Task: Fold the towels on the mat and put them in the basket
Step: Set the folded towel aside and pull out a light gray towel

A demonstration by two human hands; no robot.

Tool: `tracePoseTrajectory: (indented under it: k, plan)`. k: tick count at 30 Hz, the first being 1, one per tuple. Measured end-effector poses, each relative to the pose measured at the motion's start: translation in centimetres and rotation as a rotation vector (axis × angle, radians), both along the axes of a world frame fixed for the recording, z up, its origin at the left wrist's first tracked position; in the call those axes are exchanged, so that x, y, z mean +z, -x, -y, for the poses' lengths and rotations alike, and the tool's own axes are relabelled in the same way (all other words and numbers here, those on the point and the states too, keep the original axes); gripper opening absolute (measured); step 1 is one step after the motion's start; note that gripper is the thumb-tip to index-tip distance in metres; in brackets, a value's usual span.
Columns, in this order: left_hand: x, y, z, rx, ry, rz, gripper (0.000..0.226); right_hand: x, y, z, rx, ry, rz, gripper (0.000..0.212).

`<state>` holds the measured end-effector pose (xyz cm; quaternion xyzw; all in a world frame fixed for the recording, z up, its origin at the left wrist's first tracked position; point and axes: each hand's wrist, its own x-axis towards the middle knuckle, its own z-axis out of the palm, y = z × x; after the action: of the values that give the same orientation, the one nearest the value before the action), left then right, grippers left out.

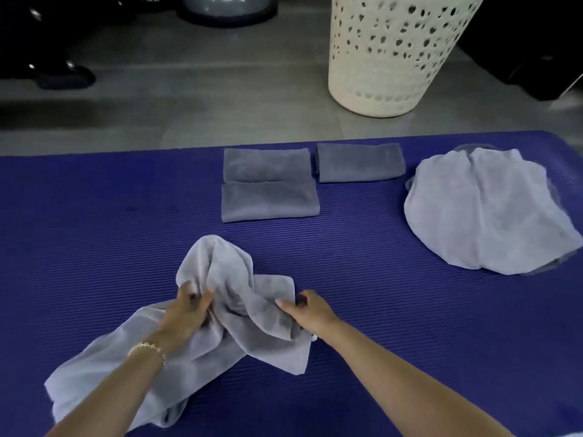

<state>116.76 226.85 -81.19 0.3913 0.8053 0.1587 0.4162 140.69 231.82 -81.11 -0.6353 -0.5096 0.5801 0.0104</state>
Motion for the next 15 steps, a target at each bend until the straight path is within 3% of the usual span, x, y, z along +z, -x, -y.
tracePoseTrajectory:
  k: [2, 4, 6, 8, 11, 15]
  plan:
    - [-0.8, -0.5, 0.5, -0.017, -0.031, 0.062, 0.070, -1.0, 1.0, 0.2, -0.086, 0.093, 0.043, 0.053]
    - [-1.5, -0.4, 0.5, -0.100, -0.023, -0.030, 0.056, -1.4, 1.4, 0.5, -0.137, 0.131, 0.035, 0.049]
    - [-1.3, 0.0, 0.4, -0.234, 0.057, -0.109, 0.057, -1.5, 1.6, 0.8, -0.186, 0.040, -0.004, 0.038]
    - [-0.9, 0.4, 0.1, -0.248, 0.064, -0.189, 0.066, -1.0, 1.3, 0.4, -0.239, -0.190, -0.054, 0.036]
    - [0.5, -0.2, -0.5, -0.172, -0.147, -0.276, 0.066, 2.6, -0.2, -1.3, -0.336, -0.404, -0.259, 0.028]
    - [3.3, -3.8, -3.2, -0.330, -0.402, -0.094, 0.061, 8.4, -3.0, -3.2, -0.368, -0.411, -0.470, 0.026]
